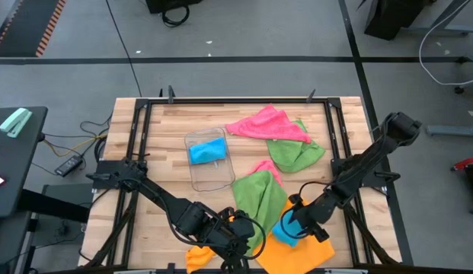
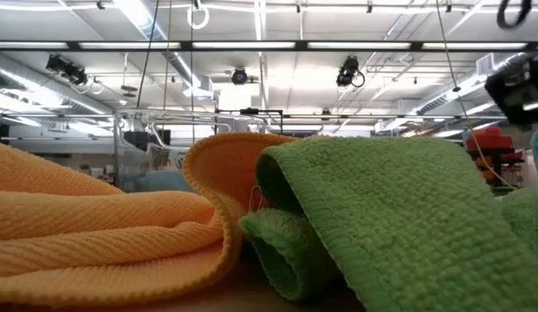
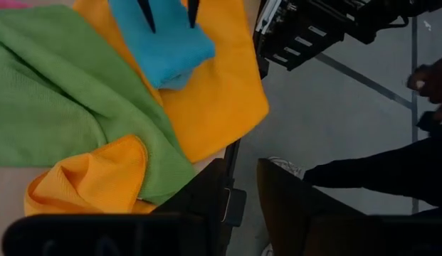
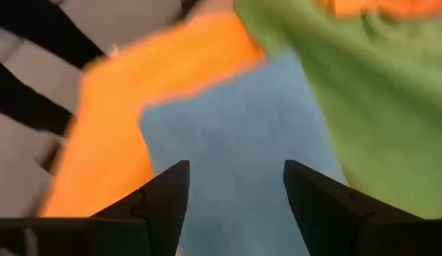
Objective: Fold microfiber towels
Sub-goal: Fold the blue towel
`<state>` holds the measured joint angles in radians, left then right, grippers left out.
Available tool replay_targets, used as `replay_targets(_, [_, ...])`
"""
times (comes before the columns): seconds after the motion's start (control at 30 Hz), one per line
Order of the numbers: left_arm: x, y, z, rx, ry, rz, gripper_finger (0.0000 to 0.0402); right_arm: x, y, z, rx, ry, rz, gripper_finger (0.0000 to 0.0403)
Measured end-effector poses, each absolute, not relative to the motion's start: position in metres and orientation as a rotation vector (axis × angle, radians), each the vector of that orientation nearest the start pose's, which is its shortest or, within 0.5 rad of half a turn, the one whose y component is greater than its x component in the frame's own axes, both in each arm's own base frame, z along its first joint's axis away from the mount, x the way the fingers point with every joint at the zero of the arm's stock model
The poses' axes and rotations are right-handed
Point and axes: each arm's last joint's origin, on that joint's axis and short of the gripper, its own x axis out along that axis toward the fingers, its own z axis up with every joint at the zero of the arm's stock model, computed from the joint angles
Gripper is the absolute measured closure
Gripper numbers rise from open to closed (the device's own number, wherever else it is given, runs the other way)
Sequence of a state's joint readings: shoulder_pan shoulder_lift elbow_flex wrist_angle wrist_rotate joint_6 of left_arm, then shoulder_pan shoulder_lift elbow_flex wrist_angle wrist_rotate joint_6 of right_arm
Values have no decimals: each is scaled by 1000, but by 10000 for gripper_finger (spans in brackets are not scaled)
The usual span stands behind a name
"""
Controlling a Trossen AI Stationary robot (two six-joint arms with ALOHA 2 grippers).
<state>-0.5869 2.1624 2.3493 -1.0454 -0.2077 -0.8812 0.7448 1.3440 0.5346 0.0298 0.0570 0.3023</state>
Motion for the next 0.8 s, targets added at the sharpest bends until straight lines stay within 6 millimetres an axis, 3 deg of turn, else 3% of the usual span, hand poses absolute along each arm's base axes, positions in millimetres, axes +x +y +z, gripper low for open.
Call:
replay_targets(0.17, [386, -250, 354, -493, 877, 19, 313, 171, 153, 131, -223, 861, 509, 167])
replay_targets(0.27, [387, -249, 354, -497, 876, 22, 311, 169, 151, 126, -277, 873, 514, 167])
replay_targets(0.4, [388, -247, 354, -499, 875, 26, 313, 173, 155, 140, -253, 858, 511, 167])
replay_targets(0.63, [389, -246, 354, -477, 874, 18, 321, 181, 160, 186, -202, 754, 524, 167])
replay_targets(0.8, [391, -242, 354, -473, 871, 23, 320, 199, 143, 188, -52, 806, 554, 167])
